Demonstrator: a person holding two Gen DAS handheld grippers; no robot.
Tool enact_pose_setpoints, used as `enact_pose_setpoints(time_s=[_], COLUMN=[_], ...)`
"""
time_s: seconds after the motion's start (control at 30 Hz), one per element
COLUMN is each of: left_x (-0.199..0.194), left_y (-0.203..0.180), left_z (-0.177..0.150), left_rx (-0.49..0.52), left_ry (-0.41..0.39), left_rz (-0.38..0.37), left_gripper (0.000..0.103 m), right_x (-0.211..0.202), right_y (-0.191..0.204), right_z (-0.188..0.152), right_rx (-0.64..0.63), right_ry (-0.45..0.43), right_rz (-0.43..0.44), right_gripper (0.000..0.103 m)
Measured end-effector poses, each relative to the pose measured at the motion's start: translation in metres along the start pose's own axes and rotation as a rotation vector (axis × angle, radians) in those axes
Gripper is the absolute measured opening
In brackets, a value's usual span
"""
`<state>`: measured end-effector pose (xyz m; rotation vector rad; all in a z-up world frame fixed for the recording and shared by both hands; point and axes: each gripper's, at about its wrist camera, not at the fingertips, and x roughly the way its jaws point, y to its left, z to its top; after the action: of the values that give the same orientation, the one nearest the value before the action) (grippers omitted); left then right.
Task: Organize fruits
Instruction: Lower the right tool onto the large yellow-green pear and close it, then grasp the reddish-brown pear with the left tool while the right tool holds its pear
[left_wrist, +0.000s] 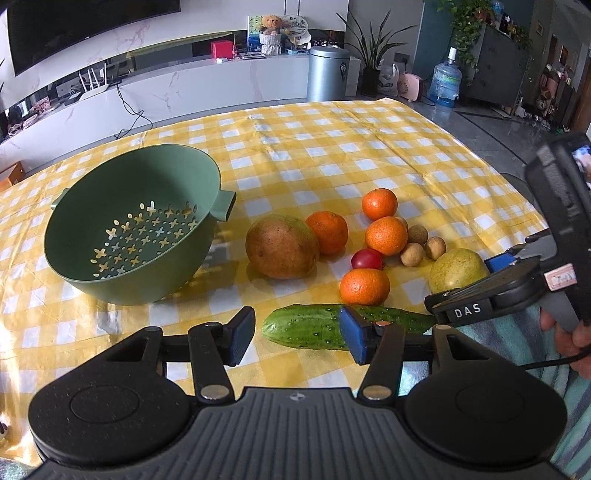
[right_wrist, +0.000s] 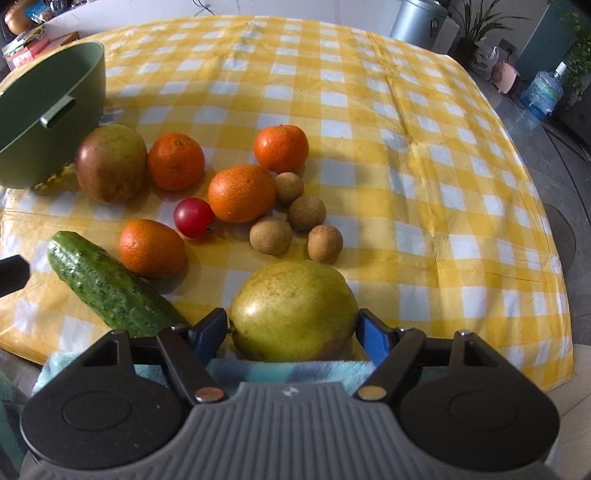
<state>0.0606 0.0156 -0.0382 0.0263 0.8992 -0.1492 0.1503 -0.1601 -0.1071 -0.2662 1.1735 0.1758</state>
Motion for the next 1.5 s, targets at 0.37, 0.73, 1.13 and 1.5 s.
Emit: enact_pose_setpoints(time_s=[0.37,0.73,1.13,1.5], left_x=[0.002,0.015,0.049,0.084], left_y=[0.007,0.01,0.016,-0.002], left_z=[-0.002,0.004,0.018,0.028], left_rx=[-0.024,-0.08,-0.21,-0.103], left_ry=[-0.018,-0.049,-0.064,-0.053], left_rz=[-0.026,-0.037,-0.054,0.111], left_gripper=[0.063,0.071,0.078,0.082], right_x=[0.001,-0.037,-0.031,-0.022], right_y=[0.002,-0.015,-0.033,-0.042], right_z=[0.001,-0.009,0.01,0.01], right_rx=[-0.037,0.072,0.188,0.276], right_ry=[0.022,-0.207,-0.353,-0.393], right_rz=[-0.018,0.09,0.155,0.218], right_gripper=[0.069,0.069,0.069,0.069])
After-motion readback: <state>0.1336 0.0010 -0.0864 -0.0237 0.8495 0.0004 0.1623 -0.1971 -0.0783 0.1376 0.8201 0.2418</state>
